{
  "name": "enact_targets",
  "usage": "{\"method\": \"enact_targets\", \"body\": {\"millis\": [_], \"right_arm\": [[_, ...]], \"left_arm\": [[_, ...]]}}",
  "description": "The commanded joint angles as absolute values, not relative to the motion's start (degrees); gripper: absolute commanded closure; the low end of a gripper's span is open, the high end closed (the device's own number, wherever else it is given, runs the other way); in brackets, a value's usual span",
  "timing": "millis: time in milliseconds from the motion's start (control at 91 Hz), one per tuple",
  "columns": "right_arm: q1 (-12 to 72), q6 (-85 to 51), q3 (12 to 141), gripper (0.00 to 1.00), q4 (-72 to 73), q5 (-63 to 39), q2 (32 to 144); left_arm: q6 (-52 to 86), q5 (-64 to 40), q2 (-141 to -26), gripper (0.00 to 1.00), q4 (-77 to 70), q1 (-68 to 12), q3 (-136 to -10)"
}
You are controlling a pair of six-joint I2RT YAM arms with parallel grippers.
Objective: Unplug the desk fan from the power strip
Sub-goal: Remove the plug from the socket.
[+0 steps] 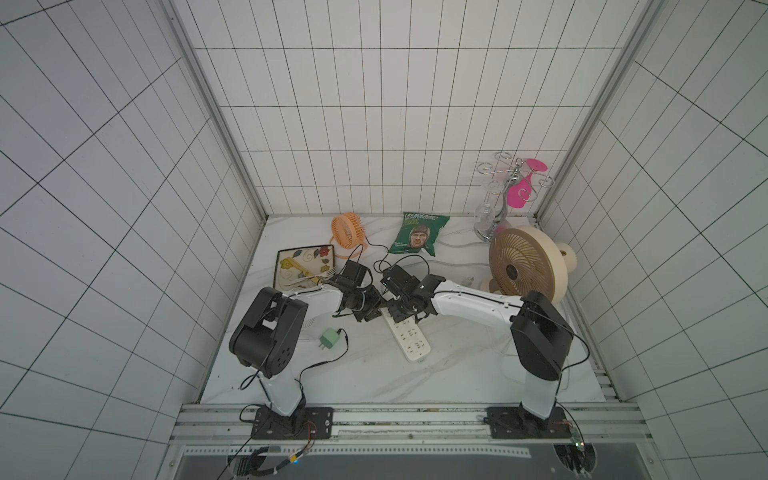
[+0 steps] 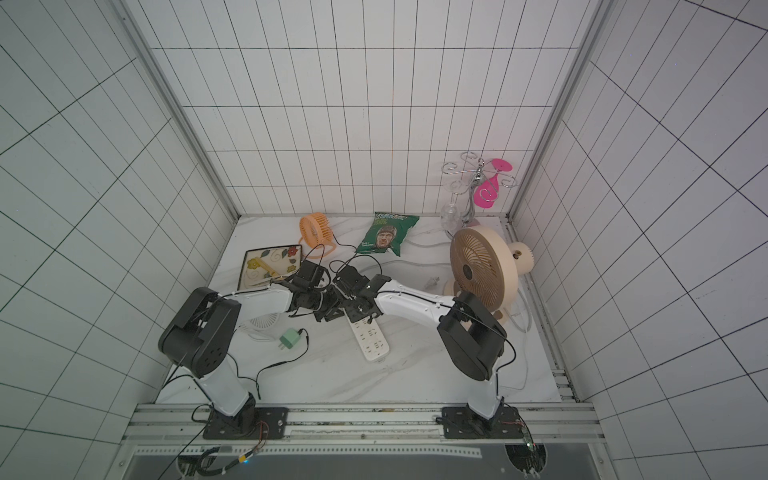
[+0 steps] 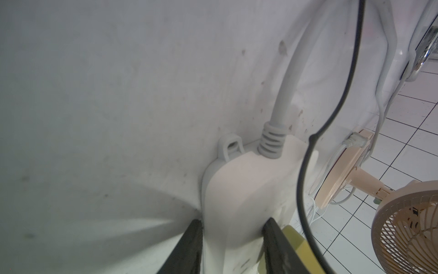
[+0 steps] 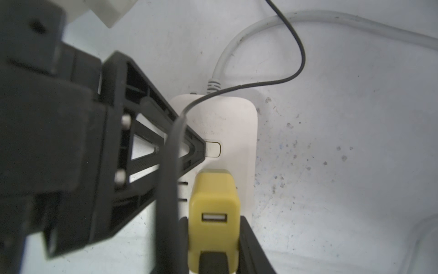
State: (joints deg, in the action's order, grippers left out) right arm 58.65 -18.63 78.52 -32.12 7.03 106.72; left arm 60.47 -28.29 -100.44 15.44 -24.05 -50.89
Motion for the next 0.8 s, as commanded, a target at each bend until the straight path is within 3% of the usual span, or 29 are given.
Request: {"method": "enact_targets", "body": {"millis": [0,121,297,429,539,792], "right_arm": [[59.01,-17.77,82.82,0.89,-32.42,13.06,101.79],[59.98,-16.20,83.73,0.90,-33.79,18.02,101.17],[60.01,-17.01,82.50,0.91,-30.70,11.19,98.65],[60.86,-16.85,84.25,0.96,-33.24,17.34,99.38],[58.61,-19.52,80.72,0.96,-29.20,10.54,97.49],[56.51,-20.91,81.65,0.96,-31.75,14.19,96.89]], "left_arm": [[60.38,-15.31,-106.23,0.57,29.03,-23.21,-47.06],[59.52,-14.34,-106.97,0.57,30.23,-23.20,-47.80],[58.75,-13.30,-108.15,0.58,30.39,-23.20,-47.84],[58.54,-12.55,-108.88,0.58,30.54,-23.19,-47.47],[58.32,-12.16,-109.35,0.58,30.90,-23.25,-47.55],[58.02,-11.14,-105.05,0.56,31.22,-23.29,-48.41]]}}
